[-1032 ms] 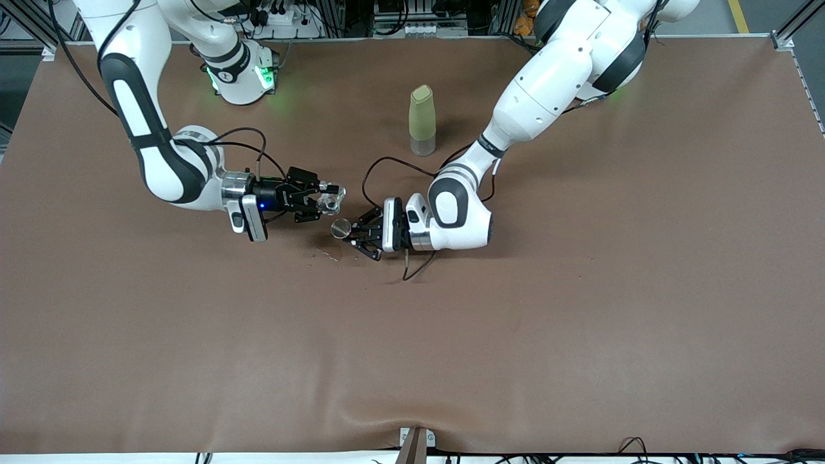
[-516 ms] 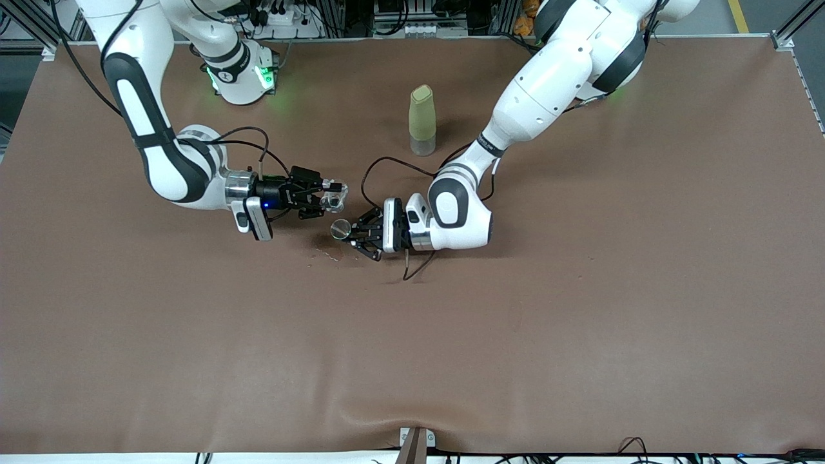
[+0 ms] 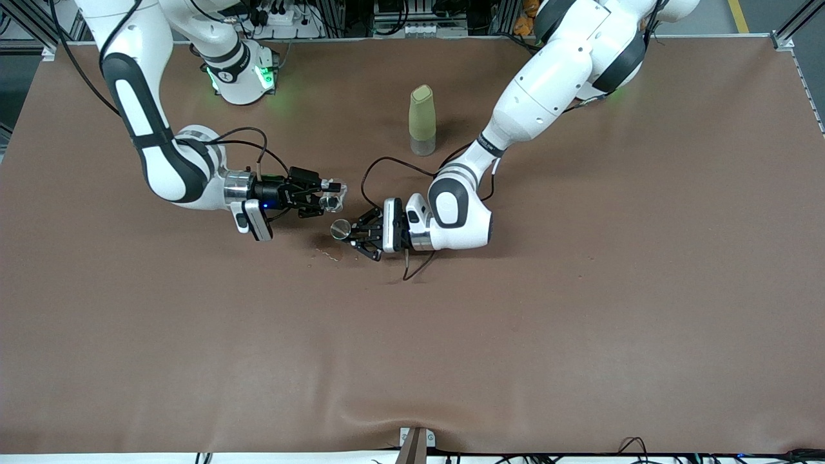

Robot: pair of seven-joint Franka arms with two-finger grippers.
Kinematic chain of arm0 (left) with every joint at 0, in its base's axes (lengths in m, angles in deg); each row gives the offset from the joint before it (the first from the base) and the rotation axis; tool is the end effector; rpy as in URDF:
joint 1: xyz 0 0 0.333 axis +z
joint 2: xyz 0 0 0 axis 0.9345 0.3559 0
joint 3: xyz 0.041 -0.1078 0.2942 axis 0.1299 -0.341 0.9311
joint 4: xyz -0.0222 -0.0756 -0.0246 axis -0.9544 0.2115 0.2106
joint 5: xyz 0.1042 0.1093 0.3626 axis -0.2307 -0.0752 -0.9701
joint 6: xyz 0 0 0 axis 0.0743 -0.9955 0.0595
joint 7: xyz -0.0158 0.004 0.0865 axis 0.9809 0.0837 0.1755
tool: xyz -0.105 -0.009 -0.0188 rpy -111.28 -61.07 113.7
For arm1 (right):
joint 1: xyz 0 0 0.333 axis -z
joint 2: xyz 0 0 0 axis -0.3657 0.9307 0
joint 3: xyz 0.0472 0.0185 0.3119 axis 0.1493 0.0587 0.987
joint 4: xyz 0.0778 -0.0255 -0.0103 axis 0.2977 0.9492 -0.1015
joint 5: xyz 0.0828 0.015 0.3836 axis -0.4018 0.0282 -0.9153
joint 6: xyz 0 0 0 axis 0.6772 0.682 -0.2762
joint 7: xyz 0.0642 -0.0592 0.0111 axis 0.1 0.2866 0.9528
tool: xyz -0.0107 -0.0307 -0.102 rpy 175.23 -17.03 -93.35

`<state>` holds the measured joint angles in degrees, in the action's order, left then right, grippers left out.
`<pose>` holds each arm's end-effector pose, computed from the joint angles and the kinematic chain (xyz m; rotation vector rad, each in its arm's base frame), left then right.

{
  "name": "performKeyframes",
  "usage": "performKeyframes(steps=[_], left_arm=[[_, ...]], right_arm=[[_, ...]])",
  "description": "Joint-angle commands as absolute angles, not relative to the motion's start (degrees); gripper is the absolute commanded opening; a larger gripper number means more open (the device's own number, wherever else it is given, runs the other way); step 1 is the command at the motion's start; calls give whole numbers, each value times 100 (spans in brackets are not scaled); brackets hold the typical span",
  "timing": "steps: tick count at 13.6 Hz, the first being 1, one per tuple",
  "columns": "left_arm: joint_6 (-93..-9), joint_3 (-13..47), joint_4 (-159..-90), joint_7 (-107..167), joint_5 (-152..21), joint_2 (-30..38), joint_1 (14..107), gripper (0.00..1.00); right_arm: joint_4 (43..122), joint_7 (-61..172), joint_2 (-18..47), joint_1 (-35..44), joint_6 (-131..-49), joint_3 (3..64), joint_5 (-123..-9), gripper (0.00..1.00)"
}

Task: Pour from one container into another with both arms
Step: 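Tilt the beaker over the jigger with the right gripper, then pour liquid from the beaker into the jigger with the right gripper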

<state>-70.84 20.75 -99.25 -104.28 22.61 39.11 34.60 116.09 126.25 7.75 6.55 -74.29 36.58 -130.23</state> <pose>0.5205 -0.5395 0.1244 1.4385 -1.3564 0.9230 0.4788 0.1948 0.2433 -1.6186 -0.2004 -0.2536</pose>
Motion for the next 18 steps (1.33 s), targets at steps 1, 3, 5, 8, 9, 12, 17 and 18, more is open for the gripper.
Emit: performKeyframes(steps=[1, 3, 5, 8, 9, 12, 17, 18], left_arm=[[-7157, 2119, -9769, -10577, 2457, 3986, 3382, 0], [-7148, 2119, -9769, -10577, 2457, 3986, 3382, 0], [-7148, 2119, -9769, -10577, 2457, 3995, 3382, 0], [-7148, 2119, -9778, -10577, 2457, 3986, 3382, 0], [-7148, 2119, -9778, -10577, 2457, 3986, 3382, 0], [-7157, 2110, -9778, -10577, 2457, 3986, 3382, 0], [-7157, 2119, -9769, -10568, 2457, 3986, 3347, 0], [-7149, 2119, -9778, -10568, 2457, 3986, 3347, 0]], right_arm=[[11744, 12513, 659, 659, -7430, 3650, -13190, 20], [11744, 12329, 668, 659, -7456, 3650, -13190, 20], [11735, 12328, 737, 668, -7456, 3642, -13190, 20], [11727, 12328, 773, 668, -7456, 3642, -13198, 20], [11726, 12320, 782, 668, -7456, 3642, -13198, 20], [11726, 12258, 782, 659, -7456, 3650, -13198, 20], [11691, 11960, 773, 659, -7465, 3642, -13216, 20], [11691, 11933, 782, 642, -7465, 3650, -13251, 20]])
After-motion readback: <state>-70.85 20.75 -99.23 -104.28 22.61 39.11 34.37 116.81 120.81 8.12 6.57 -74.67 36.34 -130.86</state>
